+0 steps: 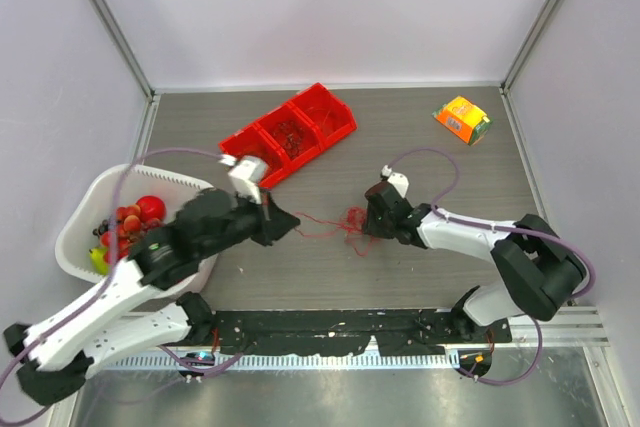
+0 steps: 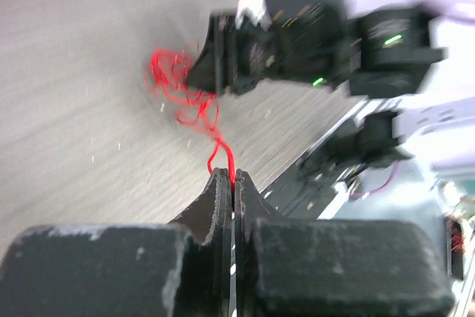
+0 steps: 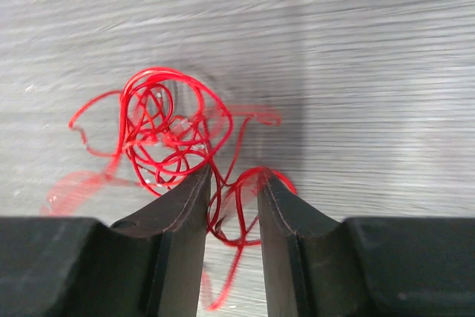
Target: Untangle the cables
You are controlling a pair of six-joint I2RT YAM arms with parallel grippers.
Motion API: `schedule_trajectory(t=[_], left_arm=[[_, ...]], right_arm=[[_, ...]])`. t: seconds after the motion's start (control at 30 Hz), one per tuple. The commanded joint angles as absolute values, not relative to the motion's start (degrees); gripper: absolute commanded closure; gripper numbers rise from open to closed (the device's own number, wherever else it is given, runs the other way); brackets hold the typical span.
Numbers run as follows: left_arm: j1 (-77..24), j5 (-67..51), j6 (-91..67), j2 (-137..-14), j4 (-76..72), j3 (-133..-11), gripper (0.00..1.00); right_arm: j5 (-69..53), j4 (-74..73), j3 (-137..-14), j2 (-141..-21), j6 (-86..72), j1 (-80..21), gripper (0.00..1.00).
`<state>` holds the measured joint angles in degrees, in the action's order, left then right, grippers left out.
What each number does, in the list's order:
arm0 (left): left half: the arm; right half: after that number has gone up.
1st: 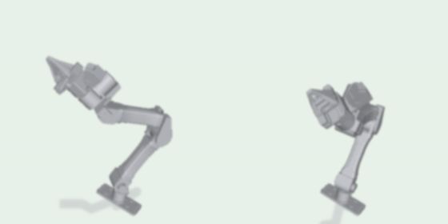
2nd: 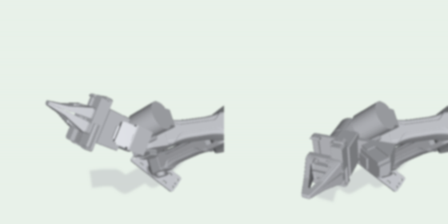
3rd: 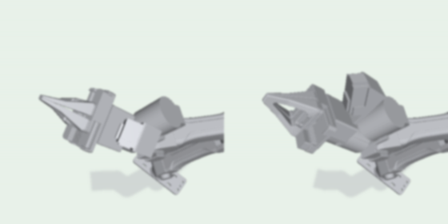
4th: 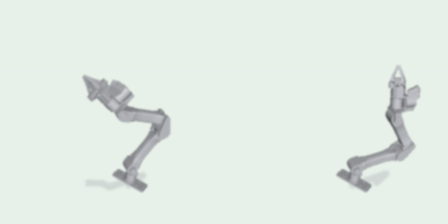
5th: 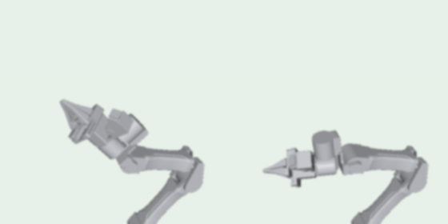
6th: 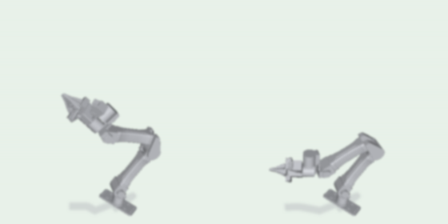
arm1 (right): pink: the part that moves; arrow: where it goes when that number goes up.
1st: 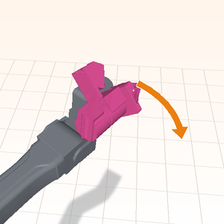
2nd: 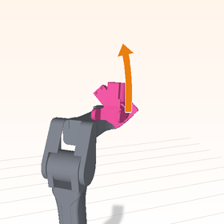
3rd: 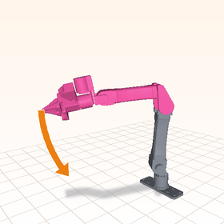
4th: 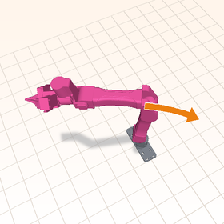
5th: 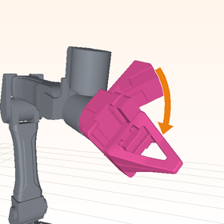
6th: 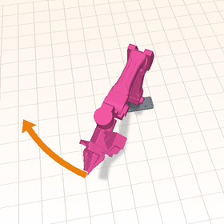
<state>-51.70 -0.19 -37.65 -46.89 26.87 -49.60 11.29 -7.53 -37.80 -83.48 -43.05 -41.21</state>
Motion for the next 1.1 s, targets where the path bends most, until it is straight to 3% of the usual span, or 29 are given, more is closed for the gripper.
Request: schedule_trajectory(t=[0.0,0.27,0.53,0.83,1.07], left_arm=[[-51.8,7.2,-34.3,-35.1,33.6,-58.5,1.0],[-51.9,14.2,-28.2,-34.5,43.7,-75.4,1.0],[-51.9,14.5,-26.2,-36.7,42.9,-78.8,1.0],[-51.8,9.7,-29.4,-38.5,36.6,-72.5,1.0],[-51.9,4.6,-33.6,-41.6,30.3,-64.9,1.0]], right_arm=[[25.4,-17.0,-36.7,-79.3,-41.9,-37.0,0.63],[28.7,-22.9,-36.7,-72.7,-39.6,-25.3,0.49],[24.9,-24.2,-38.3,-69.3,-35.7,-12.9,0.41],[21.6,-27.2,-43.2,-62.6,-29.6,-16.4,0.39],[15.5,-29.4,-47.4,-54.3,-24.9,-22.1,0.28]])
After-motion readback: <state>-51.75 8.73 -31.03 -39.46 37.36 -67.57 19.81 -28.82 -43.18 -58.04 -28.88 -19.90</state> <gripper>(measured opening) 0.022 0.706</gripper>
